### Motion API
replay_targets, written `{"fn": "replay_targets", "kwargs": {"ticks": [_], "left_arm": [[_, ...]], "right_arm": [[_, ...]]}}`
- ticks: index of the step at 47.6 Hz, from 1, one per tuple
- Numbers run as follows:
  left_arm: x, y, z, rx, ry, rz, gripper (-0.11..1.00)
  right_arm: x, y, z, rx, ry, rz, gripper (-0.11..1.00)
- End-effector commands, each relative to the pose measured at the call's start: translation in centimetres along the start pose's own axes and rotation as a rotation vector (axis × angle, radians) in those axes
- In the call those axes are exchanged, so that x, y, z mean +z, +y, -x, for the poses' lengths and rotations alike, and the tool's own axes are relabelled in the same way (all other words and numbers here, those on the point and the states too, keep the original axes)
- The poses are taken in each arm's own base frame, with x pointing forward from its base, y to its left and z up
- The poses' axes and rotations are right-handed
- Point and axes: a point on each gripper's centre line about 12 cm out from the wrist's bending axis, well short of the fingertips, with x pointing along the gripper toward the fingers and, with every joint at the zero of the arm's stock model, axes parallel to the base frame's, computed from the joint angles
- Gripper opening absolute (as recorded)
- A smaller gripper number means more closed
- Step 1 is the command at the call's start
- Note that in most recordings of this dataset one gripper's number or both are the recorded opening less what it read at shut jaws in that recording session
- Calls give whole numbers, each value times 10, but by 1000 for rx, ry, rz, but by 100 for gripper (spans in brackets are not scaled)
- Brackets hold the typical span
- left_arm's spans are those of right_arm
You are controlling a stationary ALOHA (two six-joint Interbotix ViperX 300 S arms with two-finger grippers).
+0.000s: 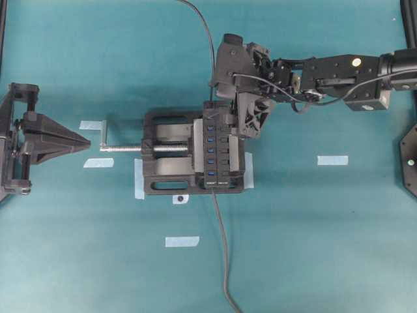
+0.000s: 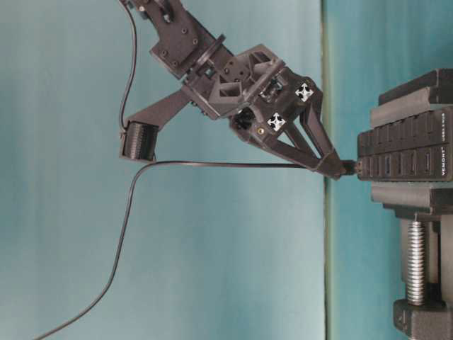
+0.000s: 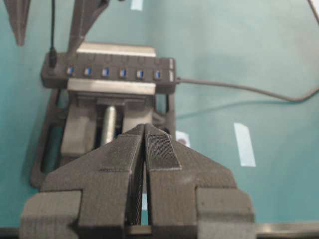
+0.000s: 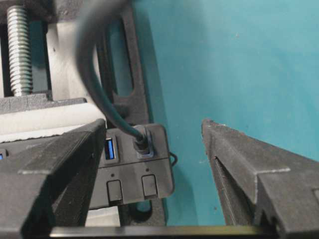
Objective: Insert the USB into the center port of the fixed hub
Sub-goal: 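Lower the right gripper and close it on the black USB cable plug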
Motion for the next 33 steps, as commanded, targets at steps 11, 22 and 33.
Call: {"fn": "replay_targets", "kwargs": {"ticks": [11,22,33], "left_arm": [[7,0,-1,0,-17,0,0],[8,0,-1,0,-20,2,0],[8,0,-1,0,-18,0,0]], "right_arm": [[11,-1,3,-3,-30,8,59],[9,2,0,3,-22,14,28],[10,4,0,6,-24,17,13]]}}
